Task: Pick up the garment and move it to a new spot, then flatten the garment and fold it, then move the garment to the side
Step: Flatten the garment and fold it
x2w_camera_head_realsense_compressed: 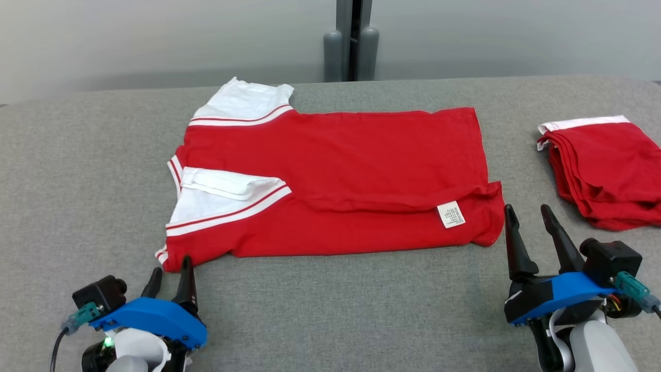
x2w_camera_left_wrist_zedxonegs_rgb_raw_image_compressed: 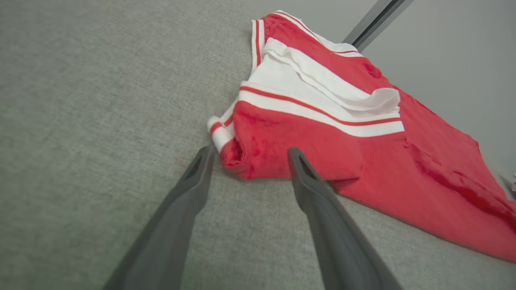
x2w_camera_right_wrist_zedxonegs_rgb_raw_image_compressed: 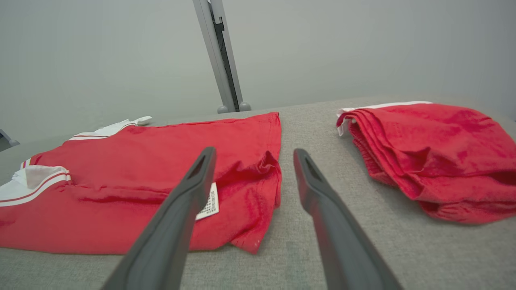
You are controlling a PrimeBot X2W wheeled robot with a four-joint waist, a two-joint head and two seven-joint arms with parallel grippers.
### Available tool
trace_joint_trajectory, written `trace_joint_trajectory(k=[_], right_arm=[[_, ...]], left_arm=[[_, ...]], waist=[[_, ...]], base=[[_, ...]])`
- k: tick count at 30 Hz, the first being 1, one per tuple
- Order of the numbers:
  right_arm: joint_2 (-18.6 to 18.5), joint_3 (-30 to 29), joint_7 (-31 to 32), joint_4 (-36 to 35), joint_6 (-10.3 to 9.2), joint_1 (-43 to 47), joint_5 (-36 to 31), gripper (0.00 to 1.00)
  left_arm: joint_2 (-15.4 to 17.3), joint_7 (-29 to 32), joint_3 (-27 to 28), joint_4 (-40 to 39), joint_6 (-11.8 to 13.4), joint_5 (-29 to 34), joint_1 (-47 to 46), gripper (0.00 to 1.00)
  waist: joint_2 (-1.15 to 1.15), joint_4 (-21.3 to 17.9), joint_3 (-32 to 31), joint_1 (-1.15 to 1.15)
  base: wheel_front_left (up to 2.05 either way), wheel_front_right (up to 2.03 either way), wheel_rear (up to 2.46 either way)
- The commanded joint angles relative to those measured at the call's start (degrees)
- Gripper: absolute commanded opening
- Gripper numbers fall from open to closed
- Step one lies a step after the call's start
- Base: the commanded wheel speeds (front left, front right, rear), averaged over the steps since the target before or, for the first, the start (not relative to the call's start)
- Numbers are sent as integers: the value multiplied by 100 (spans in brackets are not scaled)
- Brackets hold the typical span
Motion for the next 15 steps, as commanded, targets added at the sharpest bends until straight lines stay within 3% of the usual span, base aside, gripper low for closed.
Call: trace_joint_trajectory(k=[1, 6, 7, 8, 9, 15], right_arm=[[-10, 24, 62, -43, 1, 46, -10, 100], [-10, 102, 290, 14, 1, -43, -72, 100], [-10, 119, 329, 45, 1, -65, -55, 100], [-10, 121, 369, 116, 1, -123, -36, 100], [-10, 109, 391, 162, 1, -142, -39, 100], [-10, 92, 488, 647, 1, -422, 46, 100]], left_arm=[[10, 36, 43, 40, 19, -35, -145, 100], [64, 58, 99, 243, 3, -128, -373, 100], [77, 49, 91, 288, -5, -120, -417, 94], [97, -13, 67, 342, -53, -102, -520, 24], [111, -45, 46, 352, -85, -92, -570, 0], [226, -358, -17, 300, -172, 59, -848, 0]], waist=[[0, -32, 52, 1], [0, -146, 193, 1], [0, -163, 215, 1], [0, -182, 259, 1], [0, -182, 279, 1], [0, -121, 363, 1]], base=[[0, 0, 0], [0, 0, 0], [0, 0, 0], [0, 0, 0], [0, 0, 0], [0, 0, 0]])
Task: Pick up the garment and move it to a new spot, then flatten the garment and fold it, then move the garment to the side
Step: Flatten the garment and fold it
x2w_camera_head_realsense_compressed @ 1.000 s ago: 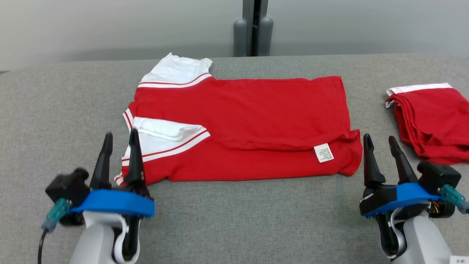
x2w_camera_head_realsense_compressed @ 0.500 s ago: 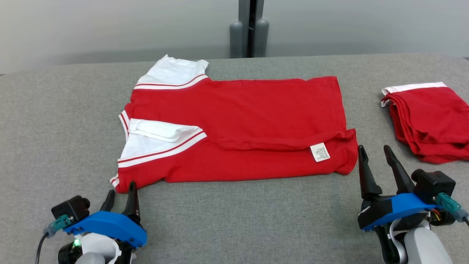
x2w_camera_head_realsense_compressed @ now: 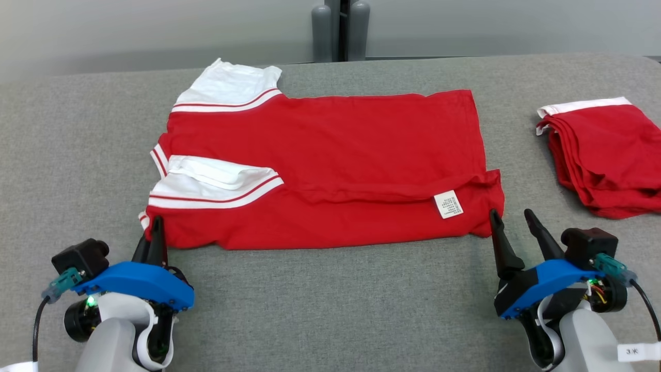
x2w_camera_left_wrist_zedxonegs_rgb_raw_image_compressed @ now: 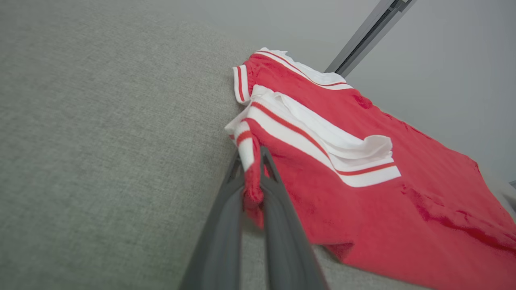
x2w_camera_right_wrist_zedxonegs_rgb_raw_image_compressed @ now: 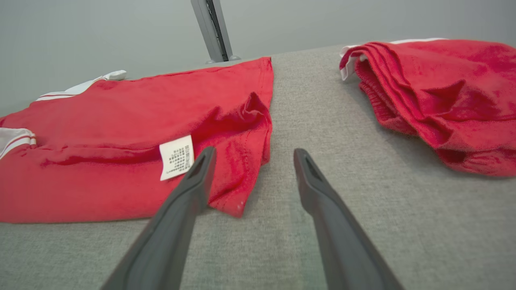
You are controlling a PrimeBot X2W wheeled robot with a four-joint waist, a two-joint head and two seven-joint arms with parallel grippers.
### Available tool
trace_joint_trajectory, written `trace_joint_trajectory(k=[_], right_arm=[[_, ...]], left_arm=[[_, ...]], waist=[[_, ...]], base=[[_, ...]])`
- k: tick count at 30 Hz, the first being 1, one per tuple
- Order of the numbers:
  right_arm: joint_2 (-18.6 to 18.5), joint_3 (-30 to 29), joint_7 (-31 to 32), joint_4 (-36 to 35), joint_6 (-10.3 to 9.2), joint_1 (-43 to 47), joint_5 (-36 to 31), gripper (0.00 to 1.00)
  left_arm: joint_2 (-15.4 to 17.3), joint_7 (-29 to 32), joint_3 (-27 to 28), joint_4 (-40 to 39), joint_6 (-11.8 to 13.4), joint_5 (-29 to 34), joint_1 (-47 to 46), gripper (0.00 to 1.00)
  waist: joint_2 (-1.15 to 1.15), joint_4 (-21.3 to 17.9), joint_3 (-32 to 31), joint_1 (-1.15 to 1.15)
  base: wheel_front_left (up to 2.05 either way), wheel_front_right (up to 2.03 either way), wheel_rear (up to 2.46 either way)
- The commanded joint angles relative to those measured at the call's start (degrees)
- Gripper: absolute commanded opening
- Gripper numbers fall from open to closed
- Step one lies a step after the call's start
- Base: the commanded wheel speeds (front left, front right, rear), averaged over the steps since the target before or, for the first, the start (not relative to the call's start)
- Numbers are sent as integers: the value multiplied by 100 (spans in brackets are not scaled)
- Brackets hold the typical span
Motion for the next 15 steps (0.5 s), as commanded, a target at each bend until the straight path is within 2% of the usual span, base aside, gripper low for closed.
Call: trace_joint_trajectory(k=[1, 11, 12, 13, 14, 15], right_arm=[[-8, 23, 40, 173, 1, -138, 40, 100], [-8, 26, -48, 1601, 1, -909, 467, 99], [-8, 95, -28, 1737, 1, -982, 547, 67], [-8, 169, -5, 1854, 1, -1045, 614, 47], [-8, 169, -5, 1854, 1, -1045, 614, 47], [-4, 247, -22, 1951, 1, -1092, 683, 42]], left_arm=[[20, -90, -12, -58, -40, 34, -149, 0], [16, -342, -46, -169, -80, 16, -282, 0], [12, -356, -55, -170, -86, 16, -283, 0], [10, -370, -61, -169, -91, 13, -280, 0], [10, -370, -61, -169, -91, 13, -280, 0], [6, -397, -66, -167, -90, 11, -274, 0]], waist=[[0, 45, 27, 0], [0, 211, 114, 0], [0, 219, 118, 0], [0, 223, 119, 0], [0, 223, 119, 0], [0, 224, 118, 0]], base=[[0, 0, 0], [0, 0, 0], [0, 0, 0], [0, 0, 0], [0, 0, 0], [0, 0, 0]])
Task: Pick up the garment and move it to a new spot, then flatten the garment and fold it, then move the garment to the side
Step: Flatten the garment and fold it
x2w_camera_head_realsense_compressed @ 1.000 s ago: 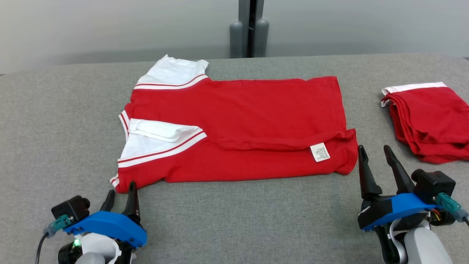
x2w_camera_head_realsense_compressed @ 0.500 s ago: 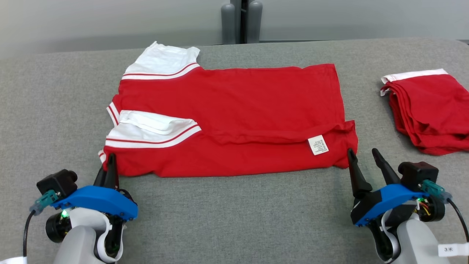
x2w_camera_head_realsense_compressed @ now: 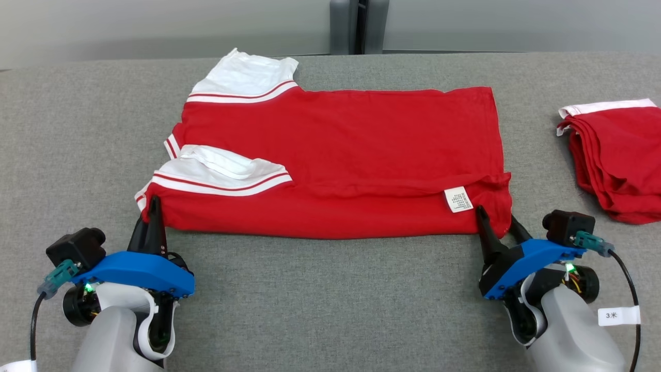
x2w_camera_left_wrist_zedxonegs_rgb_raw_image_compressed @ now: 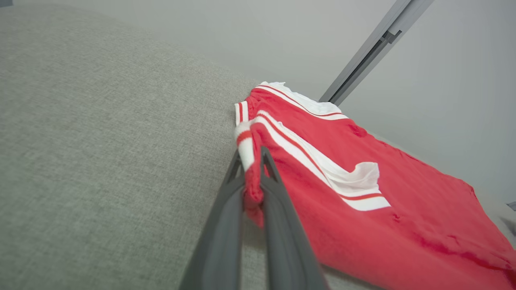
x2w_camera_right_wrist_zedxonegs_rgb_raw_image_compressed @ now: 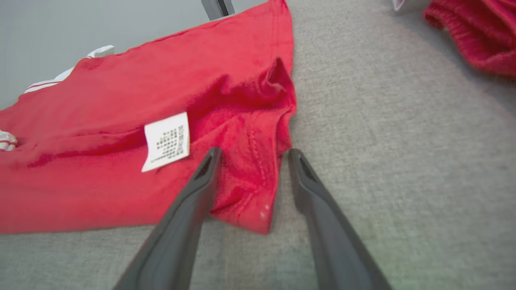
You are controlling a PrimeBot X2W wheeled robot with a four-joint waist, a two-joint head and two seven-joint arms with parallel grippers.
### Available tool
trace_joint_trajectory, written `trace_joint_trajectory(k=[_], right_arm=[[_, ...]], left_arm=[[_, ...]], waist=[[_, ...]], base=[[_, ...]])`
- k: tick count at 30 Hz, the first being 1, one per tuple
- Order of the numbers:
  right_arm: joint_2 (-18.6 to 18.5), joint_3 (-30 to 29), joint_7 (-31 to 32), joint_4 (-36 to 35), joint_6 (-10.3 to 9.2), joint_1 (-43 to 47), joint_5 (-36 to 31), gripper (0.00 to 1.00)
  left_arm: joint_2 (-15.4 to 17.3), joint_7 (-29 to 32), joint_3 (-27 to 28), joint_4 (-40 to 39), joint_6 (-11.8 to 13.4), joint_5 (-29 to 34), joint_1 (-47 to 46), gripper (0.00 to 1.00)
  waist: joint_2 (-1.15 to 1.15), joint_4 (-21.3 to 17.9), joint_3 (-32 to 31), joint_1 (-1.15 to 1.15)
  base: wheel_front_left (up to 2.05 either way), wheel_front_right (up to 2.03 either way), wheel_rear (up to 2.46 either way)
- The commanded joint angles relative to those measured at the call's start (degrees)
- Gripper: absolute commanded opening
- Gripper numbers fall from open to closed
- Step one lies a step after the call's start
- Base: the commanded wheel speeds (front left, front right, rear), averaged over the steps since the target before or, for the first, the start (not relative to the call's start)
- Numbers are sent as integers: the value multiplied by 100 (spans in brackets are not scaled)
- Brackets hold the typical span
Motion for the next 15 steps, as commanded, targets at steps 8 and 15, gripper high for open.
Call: trace_joint_trajectory(k=[8, 15], right_arm=[[-1, 186, -414, 423, 2, -369, 300, 0], [-2, -11, -410, 112, 2, -85, 307, 0]], left_arm=[[31, -245, -64, -117, -88, -4, 15, 0], [112, -257, -138, -745, -119, -10, 305, 0]], waist=[[0, -41, -167, 0], [0, -34, -551, 0]], base=[[0, 0, 0], [0, 0, 0]])
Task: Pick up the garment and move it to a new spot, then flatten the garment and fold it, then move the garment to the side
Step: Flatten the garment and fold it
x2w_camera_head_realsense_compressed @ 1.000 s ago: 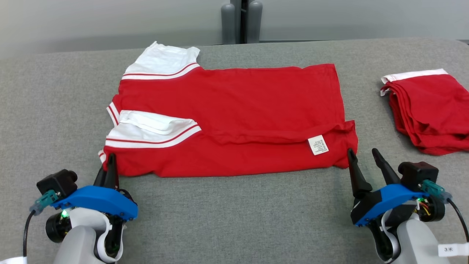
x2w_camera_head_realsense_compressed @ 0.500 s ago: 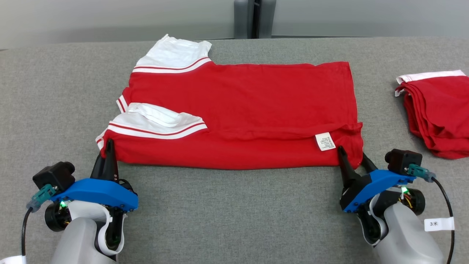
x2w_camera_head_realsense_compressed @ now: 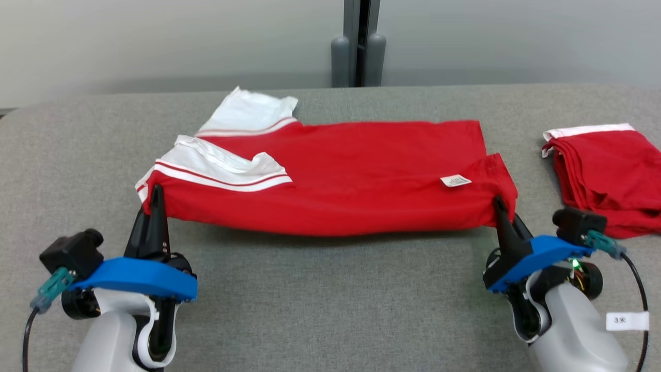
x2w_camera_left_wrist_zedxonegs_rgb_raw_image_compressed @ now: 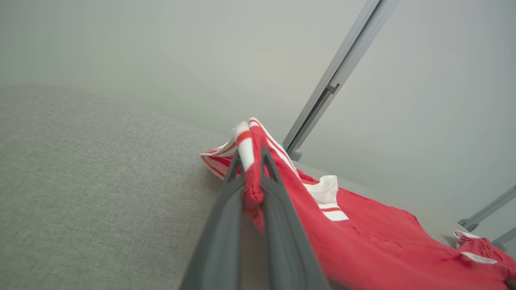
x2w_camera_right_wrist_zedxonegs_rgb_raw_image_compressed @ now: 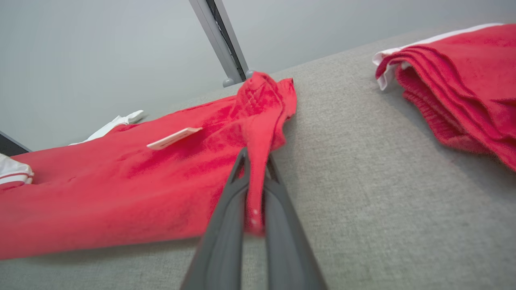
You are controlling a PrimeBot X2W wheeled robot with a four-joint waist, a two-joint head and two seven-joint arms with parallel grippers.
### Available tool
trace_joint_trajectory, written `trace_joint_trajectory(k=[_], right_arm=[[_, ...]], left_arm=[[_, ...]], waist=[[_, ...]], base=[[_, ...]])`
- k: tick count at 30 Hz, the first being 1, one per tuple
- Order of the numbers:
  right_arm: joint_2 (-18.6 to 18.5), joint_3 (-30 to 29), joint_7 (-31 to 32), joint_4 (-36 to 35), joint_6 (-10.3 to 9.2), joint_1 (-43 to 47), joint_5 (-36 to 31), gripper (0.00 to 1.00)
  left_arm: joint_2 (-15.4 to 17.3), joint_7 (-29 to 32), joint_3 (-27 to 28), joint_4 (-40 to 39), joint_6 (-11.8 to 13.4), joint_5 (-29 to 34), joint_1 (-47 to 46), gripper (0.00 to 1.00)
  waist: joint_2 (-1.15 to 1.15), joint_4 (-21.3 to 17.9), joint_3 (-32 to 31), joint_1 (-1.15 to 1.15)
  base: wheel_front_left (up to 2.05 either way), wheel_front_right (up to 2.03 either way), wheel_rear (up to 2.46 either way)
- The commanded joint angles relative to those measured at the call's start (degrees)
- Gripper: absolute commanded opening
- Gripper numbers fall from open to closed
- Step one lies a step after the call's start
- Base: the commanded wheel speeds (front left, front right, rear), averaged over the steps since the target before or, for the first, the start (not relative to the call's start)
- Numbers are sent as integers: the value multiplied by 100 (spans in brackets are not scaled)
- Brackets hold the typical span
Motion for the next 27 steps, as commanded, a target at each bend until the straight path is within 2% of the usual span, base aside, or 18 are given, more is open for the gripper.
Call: trace_joint_trajectory(k=[1, 6, 12, 17, 23, 25, 26, 27], right_arm=[[-15, -59, 65, -134, 1, 201, 28, 0], [-187, -342, 613, -1129, 1, 909, -19, 0], [-194, -530, 1602, -2592, 1, 2163, -220, 0], [-58, -667, 2033, -3340, 1, 3018, -181, 0], [-9, -727, 2100, -3551, 1, 3437, -62, 0], [-11, -696, 2051, -3526, 1, 3484, -39, 36], [-10, -685, 2032, -3508, 1, 3502, -27, 80], [-9, -685, 2024, -3491, 1, 3524, -19, 100]], left_arm=[[46, 30, 2, -165, -9, -20, 148, 0], [71, 389, -30, -1180, 148, -147, 884, 0], [115, 958, -107, -2223, 502, -301, 2241, 0], [31, 1115, -162, -2413, 700, -387, 3008, 0], [75, 1189, -216, -2240, 779, -364, 3236, 0], [116, 1252, -259, -2159, 799, -321, 3221, 0], [125, 1265, -264, -2137, 799, -312, 3213, 32], [122, 1287, -277, -2119, 784, -343, 3217, 89]], waist=[[0, -31, -95, 0], [0, -65, -321, 0], [0, -124, -344, 0], [0, -133, -327, 0], [0, -153, -371, 0], [0, -172, -403, 0], [0, -179, -414, 0], [0, -185, -422, 0]], base=[[0, 0, 0], [0, 0, 0], [0, 0, 0], [0, 0, 0], [0, 0, 0], [0, 0, 0], [0, 0, 0], [0, 0, 0]])
